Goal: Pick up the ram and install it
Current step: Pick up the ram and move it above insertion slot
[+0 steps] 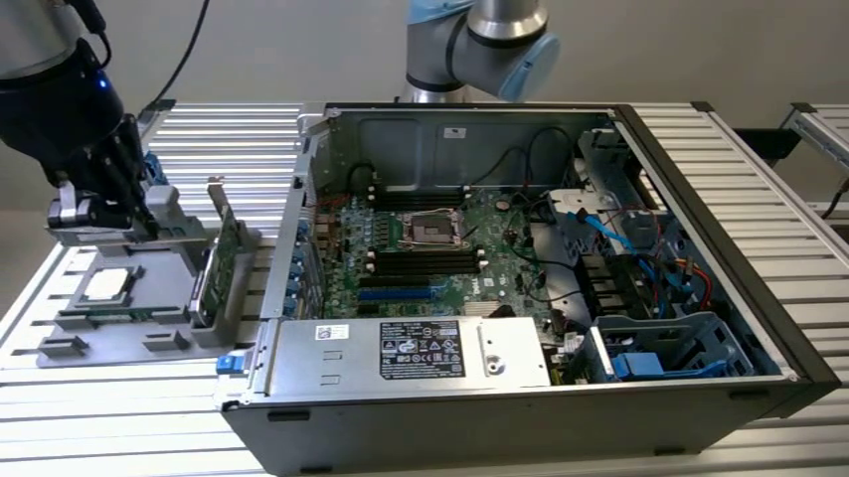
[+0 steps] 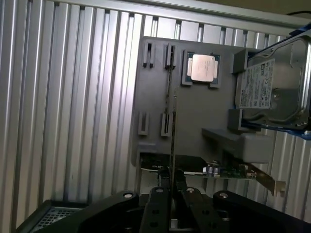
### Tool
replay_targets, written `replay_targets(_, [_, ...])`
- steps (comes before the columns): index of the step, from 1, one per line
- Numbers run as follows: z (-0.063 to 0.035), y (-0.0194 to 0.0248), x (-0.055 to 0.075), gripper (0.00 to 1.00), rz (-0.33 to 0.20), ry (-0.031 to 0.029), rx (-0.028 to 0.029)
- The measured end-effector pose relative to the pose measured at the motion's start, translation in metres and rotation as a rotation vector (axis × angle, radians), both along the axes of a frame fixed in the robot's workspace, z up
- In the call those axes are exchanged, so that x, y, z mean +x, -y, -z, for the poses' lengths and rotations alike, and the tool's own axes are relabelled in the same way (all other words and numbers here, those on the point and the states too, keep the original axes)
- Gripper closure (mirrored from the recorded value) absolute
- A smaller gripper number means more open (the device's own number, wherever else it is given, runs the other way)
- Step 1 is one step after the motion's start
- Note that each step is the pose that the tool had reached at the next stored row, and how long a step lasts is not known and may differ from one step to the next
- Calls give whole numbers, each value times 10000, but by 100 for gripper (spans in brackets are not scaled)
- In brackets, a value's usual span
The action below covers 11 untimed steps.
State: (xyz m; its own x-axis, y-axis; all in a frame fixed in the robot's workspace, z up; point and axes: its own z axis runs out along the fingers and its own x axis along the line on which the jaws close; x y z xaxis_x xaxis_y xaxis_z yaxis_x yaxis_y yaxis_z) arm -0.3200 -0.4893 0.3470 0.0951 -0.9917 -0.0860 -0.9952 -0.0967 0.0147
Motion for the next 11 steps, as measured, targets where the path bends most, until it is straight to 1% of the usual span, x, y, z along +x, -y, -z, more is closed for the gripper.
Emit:
replay_targets(7, [-155,0,225,85,-125,0,334])
replay_targets(11, [-235,0,370,85,-186,1,543])
